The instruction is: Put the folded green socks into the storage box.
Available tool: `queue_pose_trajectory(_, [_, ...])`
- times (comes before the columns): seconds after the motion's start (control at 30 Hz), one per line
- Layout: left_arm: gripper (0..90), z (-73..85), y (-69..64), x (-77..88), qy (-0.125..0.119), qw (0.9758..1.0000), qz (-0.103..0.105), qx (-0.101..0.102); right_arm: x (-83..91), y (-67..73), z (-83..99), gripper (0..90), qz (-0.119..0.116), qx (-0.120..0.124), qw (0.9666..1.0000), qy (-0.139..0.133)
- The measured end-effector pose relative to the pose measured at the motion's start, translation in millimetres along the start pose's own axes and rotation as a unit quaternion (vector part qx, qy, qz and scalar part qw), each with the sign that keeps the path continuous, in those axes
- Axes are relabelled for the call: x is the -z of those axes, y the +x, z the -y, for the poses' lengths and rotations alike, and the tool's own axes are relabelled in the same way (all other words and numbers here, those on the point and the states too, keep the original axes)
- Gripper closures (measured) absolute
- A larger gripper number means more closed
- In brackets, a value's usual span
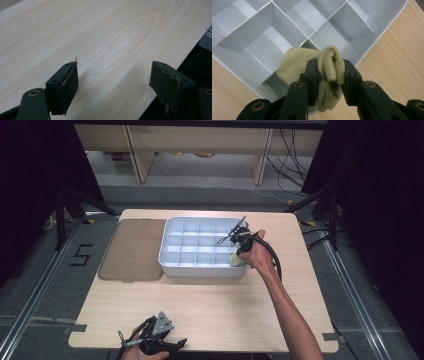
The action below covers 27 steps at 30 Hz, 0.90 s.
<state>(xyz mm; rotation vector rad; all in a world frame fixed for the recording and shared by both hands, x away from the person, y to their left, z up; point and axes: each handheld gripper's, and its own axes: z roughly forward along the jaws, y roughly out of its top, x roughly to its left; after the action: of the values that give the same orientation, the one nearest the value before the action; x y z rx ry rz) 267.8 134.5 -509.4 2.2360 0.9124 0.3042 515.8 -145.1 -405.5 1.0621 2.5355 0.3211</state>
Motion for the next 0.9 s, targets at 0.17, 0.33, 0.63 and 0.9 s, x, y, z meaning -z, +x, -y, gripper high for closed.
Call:
queue_pose_trajectory(0.17, [22.1, -0.2, 0.7, 0.5, -0.001, 1.0, 0.001, -0.004, -3.9, 1.0, -0.4, 70.4, -0.003, 0.002, 1.0, 0.006])
queue_pose_trajectory(0.33, [22.2, 0.4, -0.7, -0.2, -0.003, 0.9999, 0.002, 0.011, -10.0, 1.0, 2.2, 70.4, -0.018, -0.008, 0.9998, 0.008])
queue_pose_trajectory(0.63, [22.1, 0.6, 0.8, 0.5, 0.0, 1.0, -0.005, 0.005, -29.7, 4.6, 5.5, 70.3, -0.035, -0.013, 0.999, 0.023])
queue_pose_trajectory(0.9, [22.2, 0.7, 0.2, 0.9, 0.0, 1.0, -0.001, 0.004, -30.6, 2.6, 7.2, 70.3, -0.042, -0.025, 0.9987, 0.017])
